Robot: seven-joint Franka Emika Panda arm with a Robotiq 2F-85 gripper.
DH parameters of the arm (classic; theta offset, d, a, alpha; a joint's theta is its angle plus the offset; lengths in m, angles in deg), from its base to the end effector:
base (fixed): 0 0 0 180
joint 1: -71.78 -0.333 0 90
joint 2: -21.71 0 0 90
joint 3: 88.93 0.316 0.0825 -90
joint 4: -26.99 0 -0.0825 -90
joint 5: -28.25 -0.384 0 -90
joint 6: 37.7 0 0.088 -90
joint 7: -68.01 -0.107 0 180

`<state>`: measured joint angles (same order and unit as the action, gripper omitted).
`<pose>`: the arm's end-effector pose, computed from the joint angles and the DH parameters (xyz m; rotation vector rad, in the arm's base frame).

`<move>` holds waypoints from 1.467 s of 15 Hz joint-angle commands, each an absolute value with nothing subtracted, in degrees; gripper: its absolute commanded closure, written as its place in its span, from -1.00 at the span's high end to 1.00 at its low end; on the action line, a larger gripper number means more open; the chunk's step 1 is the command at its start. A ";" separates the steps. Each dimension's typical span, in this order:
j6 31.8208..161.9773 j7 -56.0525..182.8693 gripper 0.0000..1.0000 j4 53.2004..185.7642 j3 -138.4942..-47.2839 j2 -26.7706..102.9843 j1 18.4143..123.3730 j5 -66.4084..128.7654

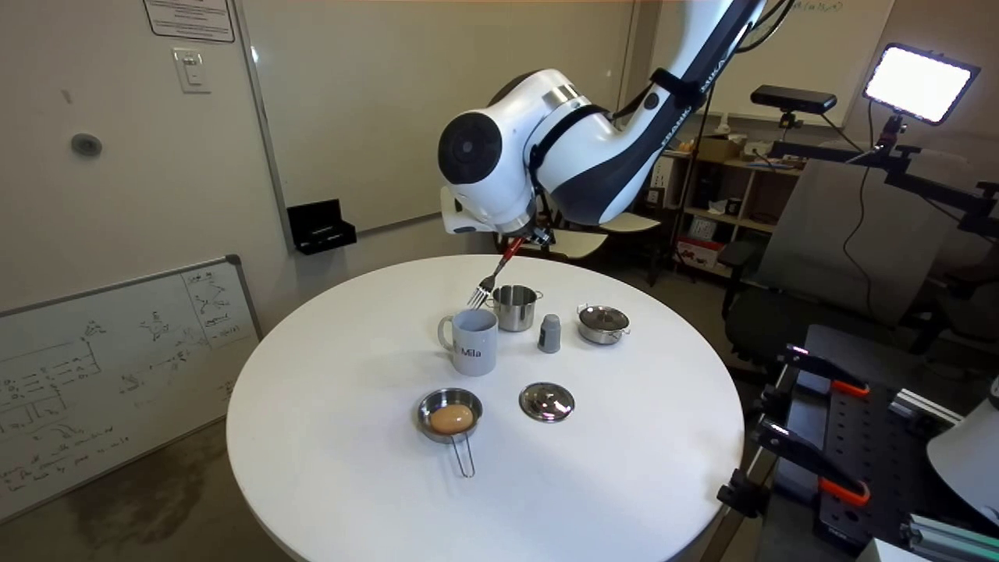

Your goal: Put the fork into the mug.

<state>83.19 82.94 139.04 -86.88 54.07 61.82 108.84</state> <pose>0.5955 0.0792 0.1803 1.5476 1.4760 -0.4037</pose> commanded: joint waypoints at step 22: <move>77.59 84.04 -0.90 136.58 -82.90 57.64 61.38 110.79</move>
<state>79.95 83.08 138.02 -83.43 56.63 61.58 110.31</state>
